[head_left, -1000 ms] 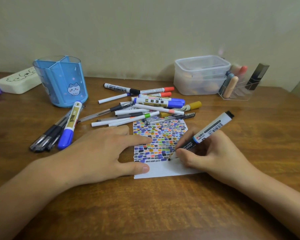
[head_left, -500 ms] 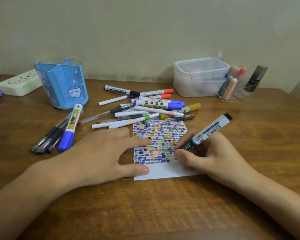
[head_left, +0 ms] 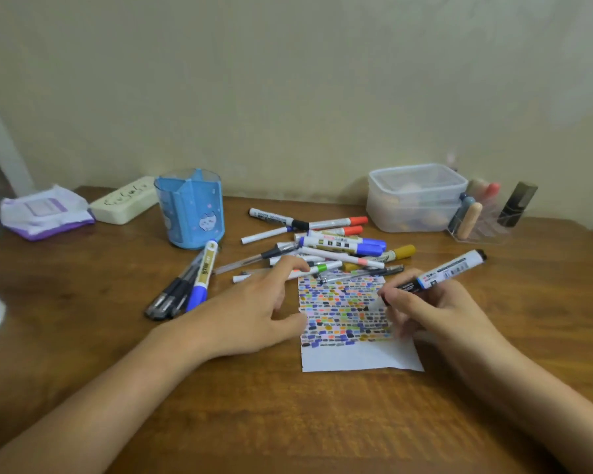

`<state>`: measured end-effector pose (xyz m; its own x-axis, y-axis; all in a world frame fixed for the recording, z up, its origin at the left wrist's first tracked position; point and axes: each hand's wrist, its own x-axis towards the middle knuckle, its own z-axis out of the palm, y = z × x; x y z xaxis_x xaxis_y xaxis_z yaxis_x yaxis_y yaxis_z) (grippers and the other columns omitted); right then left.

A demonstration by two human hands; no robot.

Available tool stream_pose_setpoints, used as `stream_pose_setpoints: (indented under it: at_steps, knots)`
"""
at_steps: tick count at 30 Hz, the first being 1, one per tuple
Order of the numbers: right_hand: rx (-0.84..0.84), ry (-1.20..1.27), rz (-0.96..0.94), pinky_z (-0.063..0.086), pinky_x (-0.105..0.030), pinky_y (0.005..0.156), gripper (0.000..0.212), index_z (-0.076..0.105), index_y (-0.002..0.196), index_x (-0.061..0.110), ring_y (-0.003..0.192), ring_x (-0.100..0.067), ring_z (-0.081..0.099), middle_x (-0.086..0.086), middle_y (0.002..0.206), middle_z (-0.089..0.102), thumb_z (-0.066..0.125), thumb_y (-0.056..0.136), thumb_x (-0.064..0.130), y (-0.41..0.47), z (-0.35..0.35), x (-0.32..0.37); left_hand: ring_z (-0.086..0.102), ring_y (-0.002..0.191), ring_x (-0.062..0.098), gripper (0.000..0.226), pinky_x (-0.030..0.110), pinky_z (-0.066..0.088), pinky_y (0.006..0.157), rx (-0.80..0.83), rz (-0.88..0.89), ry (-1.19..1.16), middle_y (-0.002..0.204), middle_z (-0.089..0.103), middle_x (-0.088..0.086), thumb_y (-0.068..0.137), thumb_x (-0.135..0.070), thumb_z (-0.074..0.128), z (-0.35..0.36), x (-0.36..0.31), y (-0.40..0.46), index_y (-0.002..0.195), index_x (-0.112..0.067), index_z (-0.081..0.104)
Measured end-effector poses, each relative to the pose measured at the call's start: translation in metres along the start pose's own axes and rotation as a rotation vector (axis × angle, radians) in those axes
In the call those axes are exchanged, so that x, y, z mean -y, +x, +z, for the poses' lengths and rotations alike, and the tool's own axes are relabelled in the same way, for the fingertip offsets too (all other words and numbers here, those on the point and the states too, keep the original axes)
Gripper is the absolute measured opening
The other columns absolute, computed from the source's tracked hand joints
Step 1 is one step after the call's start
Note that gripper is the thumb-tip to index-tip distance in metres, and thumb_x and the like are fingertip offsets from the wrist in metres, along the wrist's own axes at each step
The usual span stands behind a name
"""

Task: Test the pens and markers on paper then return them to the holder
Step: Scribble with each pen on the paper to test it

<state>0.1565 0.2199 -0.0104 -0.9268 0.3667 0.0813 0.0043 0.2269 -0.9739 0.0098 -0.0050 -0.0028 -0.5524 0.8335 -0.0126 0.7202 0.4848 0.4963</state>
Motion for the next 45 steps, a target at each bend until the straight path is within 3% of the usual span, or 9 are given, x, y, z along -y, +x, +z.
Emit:
stream_pose_setpoints:
  at_steps: [2, 6, 10, 15, 24, 29, 36, 41, 45]
  knots:
    - [-0.031, 0.038, 0.010, 0.052, -0.031, 0.055, 0.014, 0.065, 0.087, 0.004, 0.058, -0.024, 0.061, -0.007, 0.061, 0.061, 0.066, 0.091, 0.018, 0.001, 0.001, 0.008, 0.048, 0.077, 0.006, 0.039, 0.037, 0.046, 0.075, -0.093, 0.012, -0.118, 0.087, 0.049, -0.005, 0.098, -0.027, 0.049, -0.003, 0.001, 0.000, 0.124, -0.050, 0.030]
    - [0.021, 0.038, -0.028, 0.056, -0.031, 0.056, 0.012, 0.060, 0.087, 0.005, 0.061, -0.027, 0.068, -0.004, 0.061, 0.063, 0.062, 0.096, 0.012, 0.003, 0.004, 0.026, 0.051, 0.089, 0.004, 0.058, 0.032, 0.046, 0.085, -0.191, 0.018, -0.212, 0.092, 0.052, -0.011, 0.098, -0.003, 0.039, -0.009, -0.004, -0.006, 0.129, -0.051, 0.036]
    - [0.078, 0.025, -0.030, 0.056, -0.031, 0.061, 0.011, 0.069, 0.094, 0.006, 0.063, -0.024, 0.067, -0.005, 0.065, 0.066, 0.069, 0.093, 0.017, 0.007, 0.022, 0.043, 0.062, 0.105, 0.000, 0.040, 0.042, 0.045, 0.104, -0.211, -0.009, -0.321, 0.097, 0.070, -0.022, 0.096, -0.014, 0.060, -0.010, -0.005, -0.007, 0.121, -0.044, 0.049]
    - [0.041, 0.180, 0.034, 0.055, -0.031, 0.065, 0.013, 0.071, 0.095, 0.011, 0.064, -0.020, 0.066, 0.000, 0.062, 0.064, 0.066, 0.096, 0.022, 0.022, 0.055, 0.048, 0.067, 0.089, 0.003, 0.019, 0.043, 0.054, 0.090, -0.310, -0.024, -0.414, 0.090, 0.072, -0.015, 0.082, -0.025, 0.079, -0.009, -0.008, -0.007, 0.091, -0.030, 0.063]
    - [-0.023, 0.326, 0.071, 0.054, -0.028, 0.056, 0.019, 0.064, 0.092, 0.009, 0.059, -0.022, 0.063, -0.012, 0.070, 0.066, 0.063, 0.096, 0.027, 0.023, 0.057, 0.025, 0.060, 0.090, 0.005, 0.015, 0.037, 0.053, 0.082, -0.281, 0.013, -0.296, 0.096, 0.067, -0.015, 0.084, -0.048, 0.071, -0.002, 0.000, -0.005, 0.098, -0.048, 0.065]
    - [0.032, 0.216, 0.011, 0.055, -0.031, 0.066, 0.017, 0.065, 0.092, 0.012, 0.061, -0.019, 0.064, -0.005, 0.064, 0.065, 0.069, 0.091, 0.028, 0.022, 0.060, 0.024, 0.058, 0.075, 0.007, 0.027, 0.032, 0.048, 0.067, -0.311, 0.057, -0.249, 0.081, 0.064, -0.015, 0.078, -0.052, 0.075, 0.000, -0.003, -0.004, 0.098, -0.043, 0.059]
    - [0.057, 0.134, -0.035, 0.059, -0.036, 0.071, 0.011, 0.071, 0.095, 0.014, 0.062, -0.018, 0.067, -0.001, 0.068, 0.070, 0.071, 0.090, 0.023, 0.019, 0.061, 0.026, 0.055, 0.084, 0.004, 0.027, 0.030, 0.049, 0.070, -0.335, 0.079, -0.183, 0.084, 0.062, -0.016, 0.081, -0.052, 0.071, 0.001, -0.003, -0.004, 0.105, -0.043, 0.062]
    - [0.067, 0.078, -0.013, 0.060, -0.035, 0.072, 0.033, 0.071, 0.105, 0.014, 0.066, -0.017, 0.070, -0.001, 0.073, 0.074, 0.073, 0.080, 0.035, 0.019, 0.060, 0.027, 0.055, 0.077, 0.007, 0.028, 0.037, 0.048, 0.066, -0.319, 0.129, -0.170, 0.078, 0.060, -0.013, 0.085, -0.055, 0.065, 0.002, -0.002, -0.004, 0.110, -0.045, 0.058]
    - [0.071, 0.120, -0.039, 0.058, -0.036, 0.069, 0.035, 0.069, 0.105, 0.016, 0.064, -0.019, 0.068, 0.001, 0.065, 0.071, 0.071, 0.078, 0.038, 0.017, 0.060, 0.031, 0.054, 0.080, 0.002, 0.023, 0.025, 0.038, 0.061, -0.316, 0.154, -0.114, 0.077, 0.056, -0.021, 0.093, -0.053, 0.053, 0.002, -0.002, -0.005, 0.113, -0.042, 0.058]
